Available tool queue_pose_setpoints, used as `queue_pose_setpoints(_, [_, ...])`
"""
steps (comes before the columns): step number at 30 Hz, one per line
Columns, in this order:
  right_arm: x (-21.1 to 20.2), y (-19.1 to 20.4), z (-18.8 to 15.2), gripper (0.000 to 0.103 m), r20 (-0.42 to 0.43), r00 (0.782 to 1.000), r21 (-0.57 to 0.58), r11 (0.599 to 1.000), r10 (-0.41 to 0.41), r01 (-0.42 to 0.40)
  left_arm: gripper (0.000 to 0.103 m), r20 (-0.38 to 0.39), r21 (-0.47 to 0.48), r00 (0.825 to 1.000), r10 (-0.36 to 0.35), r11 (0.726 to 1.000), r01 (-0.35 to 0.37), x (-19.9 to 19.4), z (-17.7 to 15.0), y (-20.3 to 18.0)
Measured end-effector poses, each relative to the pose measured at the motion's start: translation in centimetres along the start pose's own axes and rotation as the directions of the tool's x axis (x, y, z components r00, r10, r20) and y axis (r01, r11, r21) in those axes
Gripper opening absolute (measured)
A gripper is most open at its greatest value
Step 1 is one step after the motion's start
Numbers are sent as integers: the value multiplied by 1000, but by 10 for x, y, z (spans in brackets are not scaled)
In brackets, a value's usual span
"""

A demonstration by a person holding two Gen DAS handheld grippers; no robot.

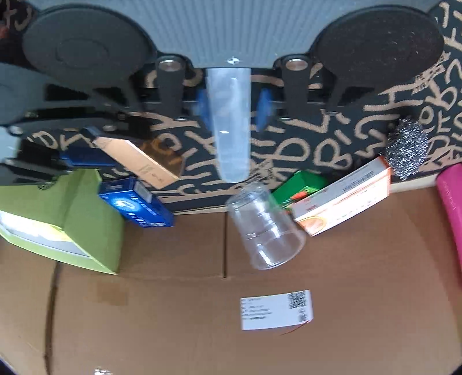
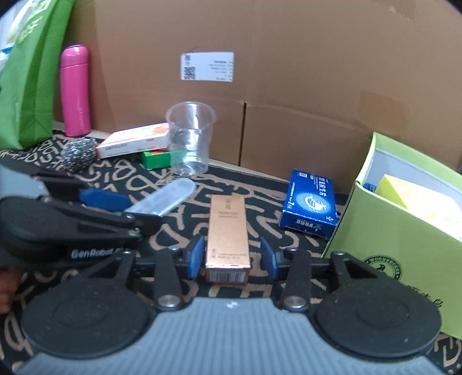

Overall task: Organize objects
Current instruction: 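Grasp the clear plastic tube with the left gripper while the right grasps the tan bottle box, then carry the clear tube and tan box into the lime-green box and release both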

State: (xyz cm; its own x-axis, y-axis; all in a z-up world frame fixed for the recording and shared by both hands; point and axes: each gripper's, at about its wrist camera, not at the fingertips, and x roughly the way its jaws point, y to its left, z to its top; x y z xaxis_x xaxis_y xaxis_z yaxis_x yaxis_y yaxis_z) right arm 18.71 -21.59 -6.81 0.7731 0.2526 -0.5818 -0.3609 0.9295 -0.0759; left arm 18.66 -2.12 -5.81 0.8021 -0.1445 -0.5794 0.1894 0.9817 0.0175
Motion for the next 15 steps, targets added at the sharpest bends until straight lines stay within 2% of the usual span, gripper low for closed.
queue_pose_setpoints(2, [6, -1, 1, 37, -15, 1000, 9, 1000, 13, -12, 31, 12, 14, 1000, 11, 1000, -11, -1, -2, -3])
queue_pose_setpoints(3, [7, -1, 1, 30, -21, 999, 17, 1000, 24, -24, 31, 14, 12, 1000, 10, 1000, -10, -1, -2, -3])
queue_pose_setpoints(10, [0, 3, -1, 29, -15, 999, 1, 1000, 29, -29, 29, 21, -59, 1000, -11, 998, 13, -2, -2, 4])
queue_pose_setpoints(15, [-18, -4, 3, 29, 53, 999, 18, 1000, 13, -14, 29, 40, -102, 999, 3, 995, 1, -12, 0, 1])
